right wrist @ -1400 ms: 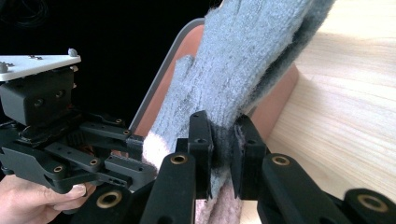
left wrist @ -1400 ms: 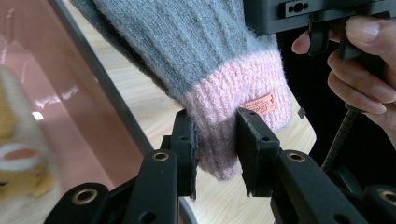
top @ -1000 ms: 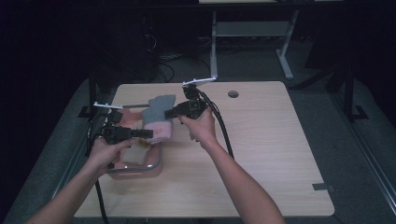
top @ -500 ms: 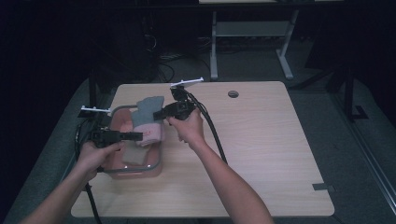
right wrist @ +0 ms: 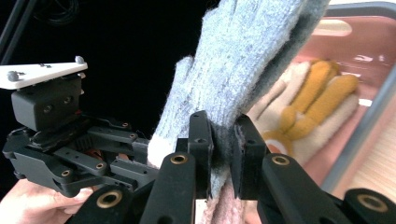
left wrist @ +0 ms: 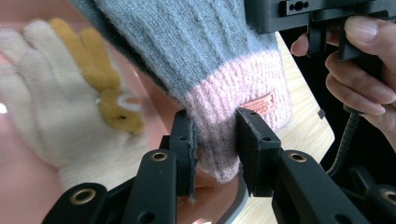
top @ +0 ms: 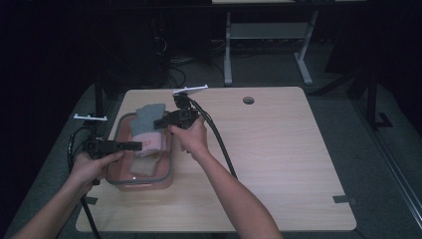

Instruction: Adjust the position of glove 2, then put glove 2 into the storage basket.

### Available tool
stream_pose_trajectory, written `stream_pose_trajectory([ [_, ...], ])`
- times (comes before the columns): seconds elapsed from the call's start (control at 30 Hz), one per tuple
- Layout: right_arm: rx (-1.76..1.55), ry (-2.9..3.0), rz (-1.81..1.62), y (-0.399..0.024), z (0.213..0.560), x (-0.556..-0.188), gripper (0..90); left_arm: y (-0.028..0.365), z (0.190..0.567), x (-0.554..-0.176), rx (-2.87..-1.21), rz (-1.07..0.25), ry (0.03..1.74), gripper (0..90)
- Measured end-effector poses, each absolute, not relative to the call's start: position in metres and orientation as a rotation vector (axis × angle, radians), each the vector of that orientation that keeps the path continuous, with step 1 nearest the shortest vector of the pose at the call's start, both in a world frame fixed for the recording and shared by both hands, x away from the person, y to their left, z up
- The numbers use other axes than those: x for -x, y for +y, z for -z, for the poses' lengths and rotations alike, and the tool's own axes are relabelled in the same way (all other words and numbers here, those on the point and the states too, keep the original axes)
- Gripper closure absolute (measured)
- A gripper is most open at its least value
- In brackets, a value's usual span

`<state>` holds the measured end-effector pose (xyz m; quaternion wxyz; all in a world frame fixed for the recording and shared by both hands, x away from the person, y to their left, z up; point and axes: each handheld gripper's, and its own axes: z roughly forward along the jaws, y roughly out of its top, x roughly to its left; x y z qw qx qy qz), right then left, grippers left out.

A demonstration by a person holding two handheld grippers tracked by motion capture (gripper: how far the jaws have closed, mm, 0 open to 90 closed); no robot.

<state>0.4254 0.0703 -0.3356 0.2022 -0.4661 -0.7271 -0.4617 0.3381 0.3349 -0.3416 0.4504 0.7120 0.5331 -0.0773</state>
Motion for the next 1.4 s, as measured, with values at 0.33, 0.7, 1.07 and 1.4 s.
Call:
stream_pose_trajectory([
  [0.33,1.285,-2.043,1.268,0.086,0.345,-0.427,79.9,0.348,0.347,-0.334,-1.767,0.179,1.342,68.6],
  [0.7,1.286,-2.036,1.253,0.094,0.357,-0.427,79.9,0.353,0.357,-0.335,-1.782,0.185,1.361,68.6],
  [1.07,1.293,-2.008,1.238,0.098,0.373,-0.427,79.8,0.356,0.368,-0.336,-1.794,0.194,1.39,68.7],
  [1.4,1.297,-2.024,1.2,0.106,0.39,-0.429,79.8,0.36,0.384,-0.337,-1.811,0.205,1.426,68.7],
])
